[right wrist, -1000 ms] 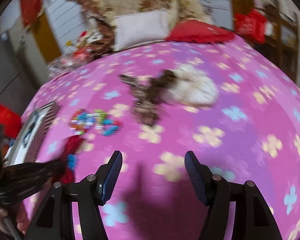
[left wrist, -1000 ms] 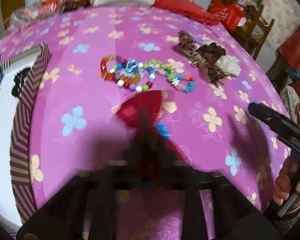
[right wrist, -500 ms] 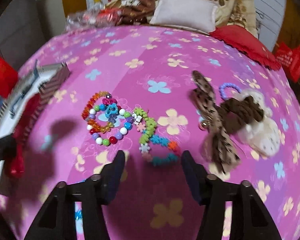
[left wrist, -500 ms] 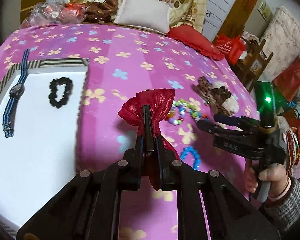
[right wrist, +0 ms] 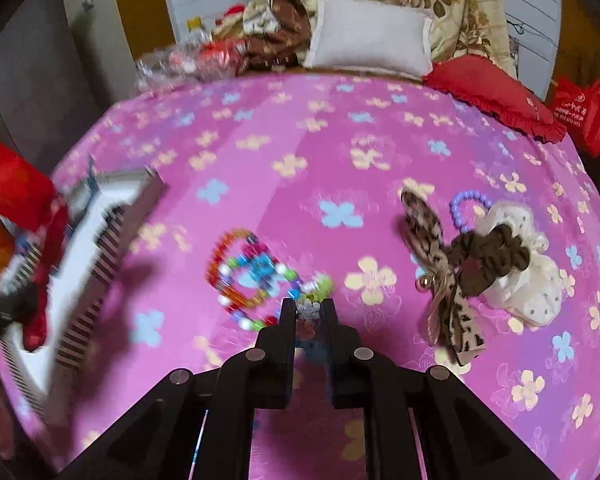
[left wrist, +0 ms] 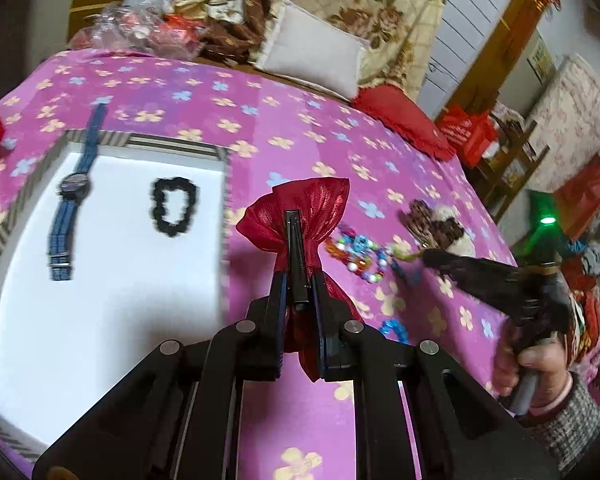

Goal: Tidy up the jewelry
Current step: 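Lift the red bow with the left gripper while the right gripper grasps a green bead bracelet, then place the red bow and green bracelet in the tray with both grippers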

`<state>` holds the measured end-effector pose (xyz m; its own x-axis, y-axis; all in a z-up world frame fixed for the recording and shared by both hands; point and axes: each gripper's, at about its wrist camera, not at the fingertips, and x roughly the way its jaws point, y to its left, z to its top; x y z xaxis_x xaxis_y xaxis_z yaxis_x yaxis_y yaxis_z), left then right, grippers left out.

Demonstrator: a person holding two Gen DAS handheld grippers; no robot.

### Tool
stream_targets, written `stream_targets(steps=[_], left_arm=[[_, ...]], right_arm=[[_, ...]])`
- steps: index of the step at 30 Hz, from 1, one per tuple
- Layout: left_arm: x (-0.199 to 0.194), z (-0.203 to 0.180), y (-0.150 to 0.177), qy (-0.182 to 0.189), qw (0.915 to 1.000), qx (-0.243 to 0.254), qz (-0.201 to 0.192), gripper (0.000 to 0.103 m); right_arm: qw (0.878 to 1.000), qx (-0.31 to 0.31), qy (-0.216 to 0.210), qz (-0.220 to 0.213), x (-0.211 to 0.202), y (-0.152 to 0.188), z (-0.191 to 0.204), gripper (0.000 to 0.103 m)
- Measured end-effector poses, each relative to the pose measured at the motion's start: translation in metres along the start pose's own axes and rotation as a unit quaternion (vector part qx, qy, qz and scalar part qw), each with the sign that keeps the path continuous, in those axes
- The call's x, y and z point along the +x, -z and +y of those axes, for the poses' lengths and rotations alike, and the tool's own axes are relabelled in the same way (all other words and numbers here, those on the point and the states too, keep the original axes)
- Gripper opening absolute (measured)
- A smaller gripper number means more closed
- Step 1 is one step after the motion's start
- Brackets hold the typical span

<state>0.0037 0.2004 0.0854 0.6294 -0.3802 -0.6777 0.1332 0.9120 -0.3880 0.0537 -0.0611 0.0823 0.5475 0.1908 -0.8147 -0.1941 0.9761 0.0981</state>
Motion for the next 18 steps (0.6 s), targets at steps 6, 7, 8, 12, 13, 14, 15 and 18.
stream_targets(steps=[6, 7, 8, 12, 13, 14, 15, 18], left_arm=[[-0.019, 0.034, -0.004, -0.038, 0.9986, -0.035, -0.012, 0.011], [-0.023, 0.041, -0.005, -0.047, 0.9979, -0.042, -0.015, 0.011], [-0.025, 0.046, -0.005, -0.055, 0.9972, -0.047, -0.017, 0.011], [-0.039, 0.075, -0.006, -0.097, 0.9924, -0.072, -0.024, 0.011], [-0.041, 0.083, -0.006, -0.106, 0.9909, -0.080, -0.023, 0.011], [-0.042, 0.090, -0.006, -0.109, 0.9900, -0.087, -0.021, 0.011], [-0.043, 0.099, -0.005, -0.111, 0.9890, -0.097, -0.016, 0.011], [-0.043, 0.120, -0.004, -0.120, 0.9852, -0.123, -0.002, 0.011]], right_arm=[[0.999, -0.001, -0.035, -0.025, -0.038, -0.016, 0.023, 0.011], [0.999, -0.006, -0.040, -0.029, -0.045, -0.018, 0.031, 0.011], [0.998, -0.009, -0.044, -0.031, -0.050, -0.020, 0.036, 0.011], [0.997, -0.026, -0.069, -0.035, -0.064, -0.028, 0.071, 0.011], [0.996, -0.031, -0.074, -0.035, -0.066, -0.031, 0.080, 0.011], [0.996, -0.035, -0.078, -0.035, -0.067, -0.032, 0.088, 0.011], [0.995, -0.040, -0.084, -0.035, -0.068, -0.035, 0.098, 0.011], [0.993, -0.059, -0.100, -0.029, -0.064, -0.043, 0.132, 0.011]])
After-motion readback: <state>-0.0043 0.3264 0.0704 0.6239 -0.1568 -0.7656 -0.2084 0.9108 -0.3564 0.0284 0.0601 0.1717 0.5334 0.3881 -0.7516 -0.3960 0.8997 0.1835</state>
